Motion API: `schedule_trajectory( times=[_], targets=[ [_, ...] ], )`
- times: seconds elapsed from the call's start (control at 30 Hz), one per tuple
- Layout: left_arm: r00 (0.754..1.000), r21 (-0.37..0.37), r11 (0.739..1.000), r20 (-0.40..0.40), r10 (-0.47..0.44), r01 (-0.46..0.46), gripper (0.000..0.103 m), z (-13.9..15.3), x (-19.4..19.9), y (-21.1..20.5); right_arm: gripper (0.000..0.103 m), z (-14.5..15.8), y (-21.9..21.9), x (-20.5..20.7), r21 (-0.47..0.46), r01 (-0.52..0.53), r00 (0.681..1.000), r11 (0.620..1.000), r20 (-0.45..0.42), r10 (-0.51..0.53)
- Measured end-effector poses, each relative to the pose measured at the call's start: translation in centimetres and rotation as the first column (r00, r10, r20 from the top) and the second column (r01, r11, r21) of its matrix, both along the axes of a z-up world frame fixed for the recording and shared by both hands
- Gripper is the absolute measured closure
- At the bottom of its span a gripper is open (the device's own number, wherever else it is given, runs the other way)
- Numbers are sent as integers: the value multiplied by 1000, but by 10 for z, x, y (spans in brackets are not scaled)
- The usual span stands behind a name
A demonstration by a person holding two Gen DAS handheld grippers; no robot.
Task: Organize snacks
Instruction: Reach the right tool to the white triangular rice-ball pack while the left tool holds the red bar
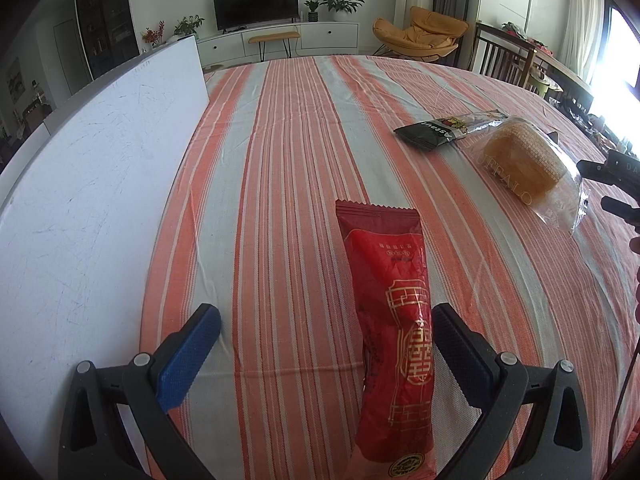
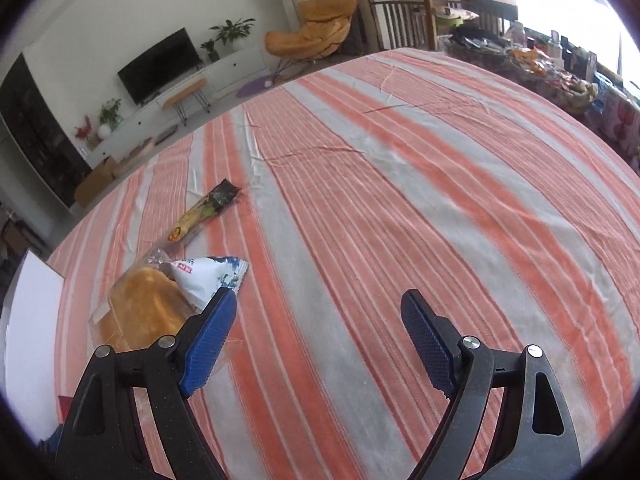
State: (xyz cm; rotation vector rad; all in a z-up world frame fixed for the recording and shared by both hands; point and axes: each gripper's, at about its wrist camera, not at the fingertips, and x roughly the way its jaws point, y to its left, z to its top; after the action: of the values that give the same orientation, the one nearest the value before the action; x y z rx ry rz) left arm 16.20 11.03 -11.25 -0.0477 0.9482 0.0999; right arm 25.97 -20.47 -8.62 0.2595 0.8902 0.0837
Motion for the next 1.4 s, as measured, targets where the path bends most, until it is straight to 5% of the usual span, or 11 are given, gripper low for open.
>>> schedule_trajectory(
  times=[0.13, 0.23, 0.53, 0.6, 0.73, 1.03, 1.2, 1.4],
  targets=[
    [1000, 0, 1000, 0, 0, 0, 0, 0, 0, 0, 25, -6, 33, -19, 101, -265, 964, 959, 34, 263],
    [1000, 0, 1000, 0, 0, 0, 0, 0, 1, 0, 25, 0, 39, -19, -69, -224, 971, 972, 70, 229],
    [1000, -1, 1000, 0, 0, 0, 0, 0, 0, 0, 24, -13, 68, 42, -170, -281, 960, 945, -44, 277],
    [1000, -1, 1000, 0, 0, 0, 0, 0, 0, 0, 53, -12, 63, 44, -179, -264, 965, 948, -36, 261],
    [1000, -1, 1000, 0, 0, 0, 0, 0, 0, 0, 65, -7, 39, 35, -82, -251, 967, 965, -65, 246],
    [1000, -1, 1000, 0, 0, 0, 0, -1, 0, 1, 65, 20, 13, -72, 58, -235, 966, 970, -95, 239],
    [1000, -1, 1000, 0, 0, 0, 0, -1, 0, 1, 63, 3, 46, -134, -87, -216, 972, 973, -114, 206],
    [1000, -1, 1000, 0, 0, 0, 0, 0, 0, 1, 33, -12, 56, -144, -149, -169, 984, 974, -86, 157]
  ],
)
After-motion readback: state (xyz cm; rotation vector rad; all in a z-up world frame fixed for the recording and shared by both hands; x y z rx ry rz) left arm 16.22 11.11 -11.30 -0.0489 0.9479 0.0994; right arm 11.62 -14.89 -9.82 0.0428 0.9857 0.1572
